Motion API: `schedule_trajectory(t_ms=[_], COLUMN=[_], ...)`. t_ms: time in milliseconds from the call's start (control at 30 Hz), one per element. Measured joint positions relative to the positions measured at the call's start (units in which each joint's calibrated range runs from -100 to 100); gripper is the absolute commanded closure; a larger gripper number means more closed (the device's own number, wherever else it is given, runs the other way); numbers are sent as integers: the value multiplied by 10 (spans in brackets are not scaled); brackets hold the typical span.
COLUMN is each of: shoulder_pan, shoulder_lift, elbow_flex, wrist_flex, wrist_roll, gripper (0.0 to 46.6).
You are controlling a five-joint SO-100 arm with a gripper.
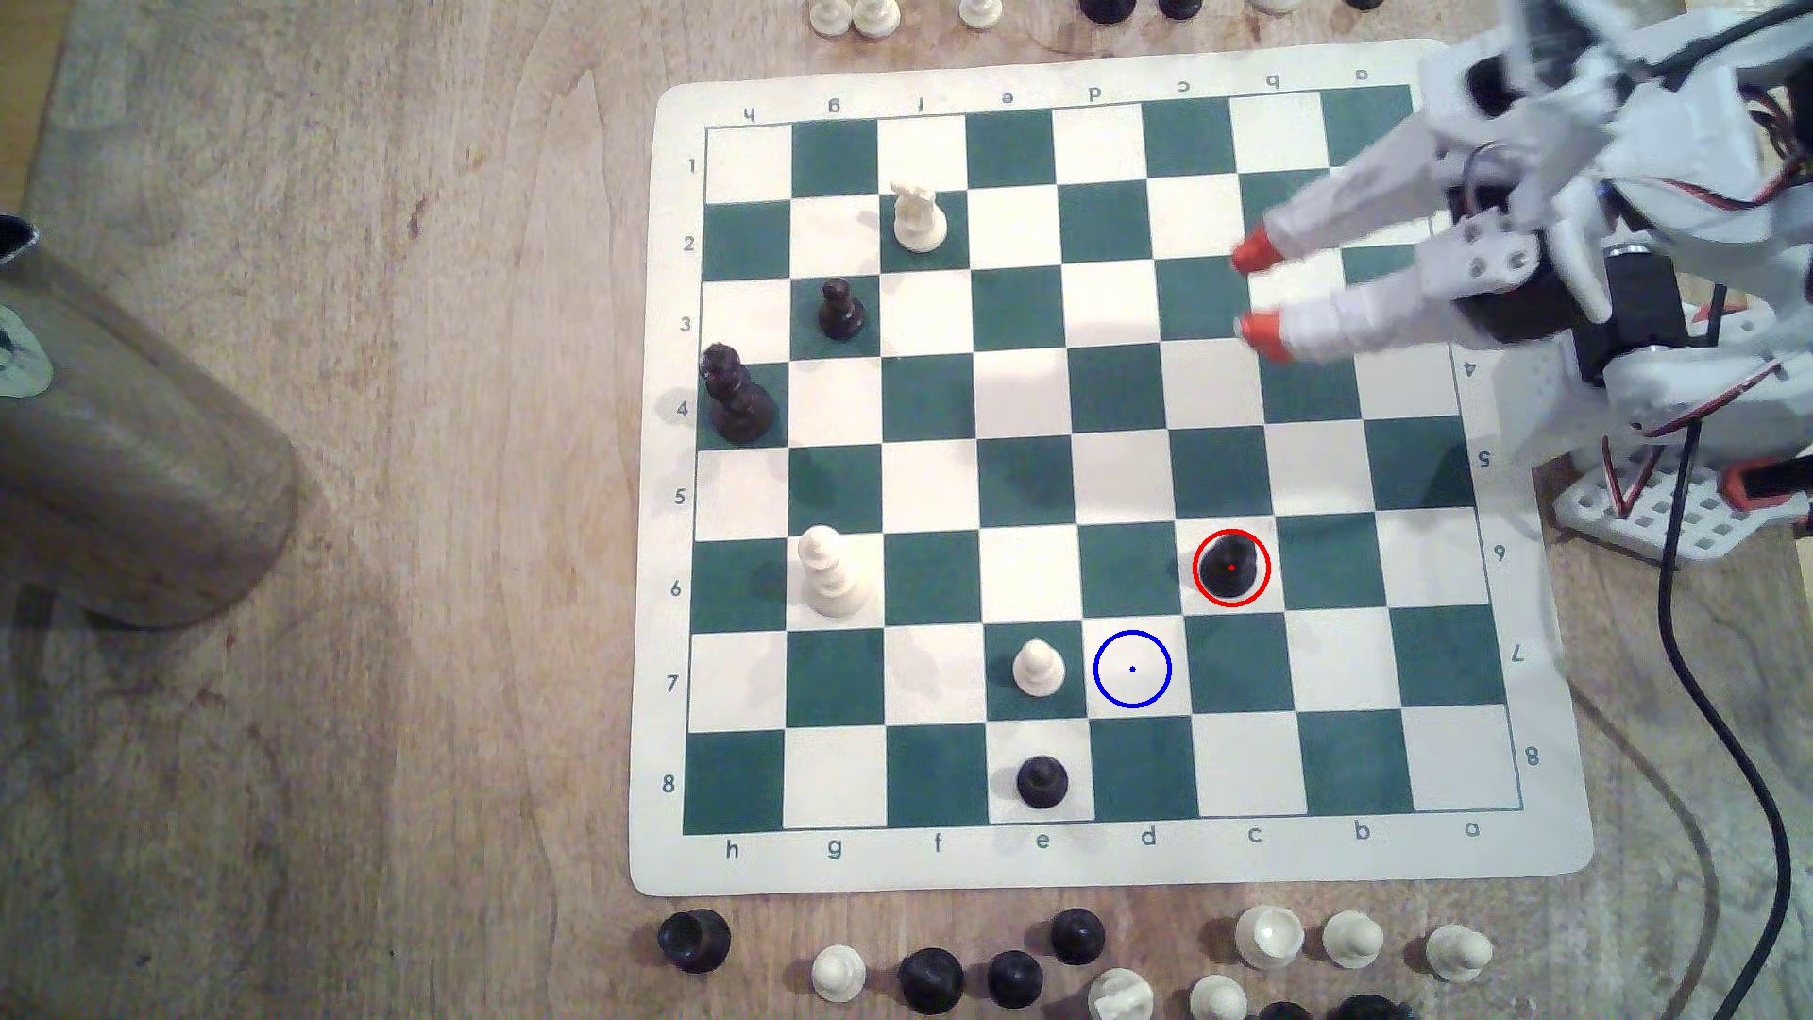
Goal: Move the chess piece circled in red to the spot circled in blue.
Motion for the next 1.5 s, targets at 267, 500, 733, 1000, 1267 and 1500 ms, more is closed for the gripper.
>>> schedule_trajectory(t_ms=[267, 500, 733, 1000, 1267, 1500], shoulder_pan=[-69, -94, -112, -131, -135, -145], shoulder_lift=[63, 157, 276, 347, 376, 407], elbow_flex=[-11, -11, -8, -7, 46, 50], wrist_flex=[47, 41, -3, -41, -95, -131], wrist_roll=[-7, 0, 1, 1, 0, -3], gripper=[293, 290, 293, 296, 312, 315])
